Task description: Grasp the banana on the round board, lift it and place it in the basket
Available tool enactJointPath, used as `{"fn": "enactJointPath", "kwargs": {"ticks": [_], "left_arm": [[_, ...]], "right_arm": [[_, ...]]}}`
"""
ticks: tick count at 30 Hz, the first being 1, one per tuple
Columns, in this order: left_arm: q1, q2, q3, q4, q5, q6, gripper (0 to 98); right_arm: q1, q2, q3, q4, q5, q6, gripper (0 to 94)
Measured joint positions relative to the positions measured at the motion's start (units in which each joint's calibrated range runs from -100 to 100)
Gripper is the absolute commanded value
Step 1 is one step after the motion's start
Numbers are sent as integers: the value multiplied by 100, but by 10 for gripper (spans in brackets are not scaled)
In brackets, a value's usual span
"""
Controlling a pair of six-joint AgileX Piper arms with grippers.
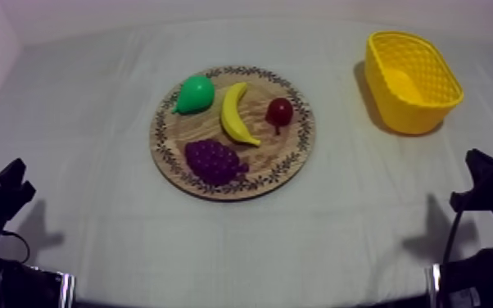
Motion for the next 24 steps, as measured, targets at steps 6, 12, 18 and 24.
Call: {"fn": "enactJointPath", "kwargs": {"ticks": [6, 12, 18, 24], "left_arm": [[0, 0, 0, 0, 0, 0, 0], [0, 0, 0, 0, 0, 0, 0], [0, 0, 0, 0, 8, 0, 0], [0, 0, 0, 0, 1, 0, 0]], "right_arm": [[-19, 294, -335, -22, -65, 106, 6], [-108, 1069, -1246, 63, 51, 20, 6], [-371, 1953, -2446, 333, 425, -176, 6], [-713, 2822, -3662, 586, 1005, -339, 4]]}}
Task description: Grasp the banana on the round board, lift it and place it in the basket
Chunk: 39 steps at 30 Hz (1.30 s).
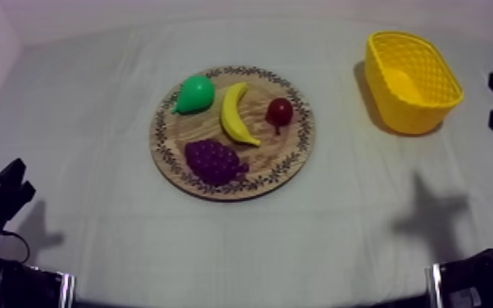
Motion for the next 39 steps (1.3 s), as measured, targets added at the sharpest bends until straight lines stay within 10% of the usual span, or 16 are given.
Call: {"fn": "enactJointPath", "kwargs": {"ticks": [28, 39], "left_arm": [[0, 0, 0, 0, 0, 0, 0], [0, 0, 0, 0, 0, 0, 0]], "right_arm": [[-1306, 3094, -4322, 77, 2010, 177, 3], [-2298, 4246, -4994, 436, 2447, -320, 3]]}}
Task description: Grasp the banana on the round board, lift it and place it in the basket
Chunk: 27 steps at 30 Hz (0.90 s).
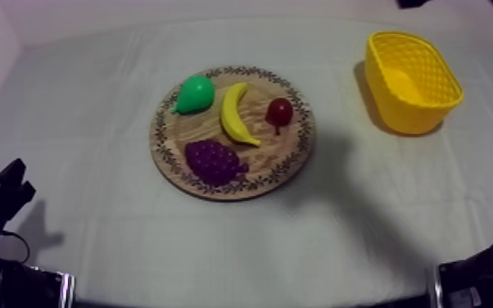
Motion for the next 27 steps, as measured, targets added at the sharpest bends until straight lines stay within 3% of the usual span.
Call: {"fn": "enactJointPath", "kwargs": {"ticks": [6, 13, 27], "left_arm": [[0, 0, 0, 0, 0, 0, 0], [0, 0, 0, 0, 0, 0, 0], [0, 0, 0, 0, 0, 0, 0]], "right_arm": [[-482, 494, -317, 144, 180, -461, 3], [-697, 990, -709, 162, 414, -802, 3], [-630, 1267, -842, 177, 326, -731, 6]]}}
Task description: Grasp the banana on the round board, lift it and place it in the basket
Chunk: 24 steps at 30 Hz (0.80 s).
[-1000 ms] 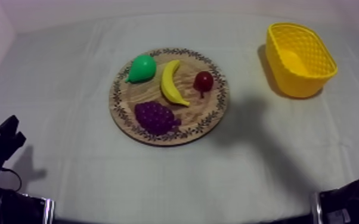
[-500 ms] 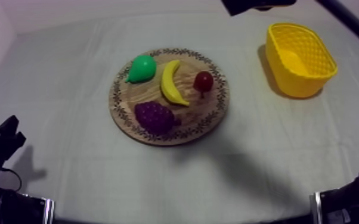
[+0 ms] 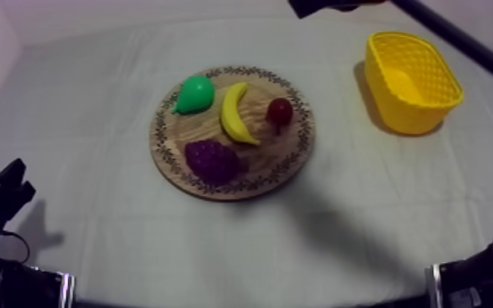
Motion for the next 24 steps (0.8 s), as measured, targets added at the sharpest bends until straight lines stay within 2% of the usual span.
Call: {"fn": "enactJointPath", "kwargs": {"ticks": [10, 24], "left_arm": [[0, 0, 0, 0, 0, 0, 0], [0, 0, 0, 0, 0, 0, 0]], "right_arm": [[-407, 532, -385, 420, 129, -676, 4], [-551, 1327, -1320, 1199, 1128, -1961, 2]]}}
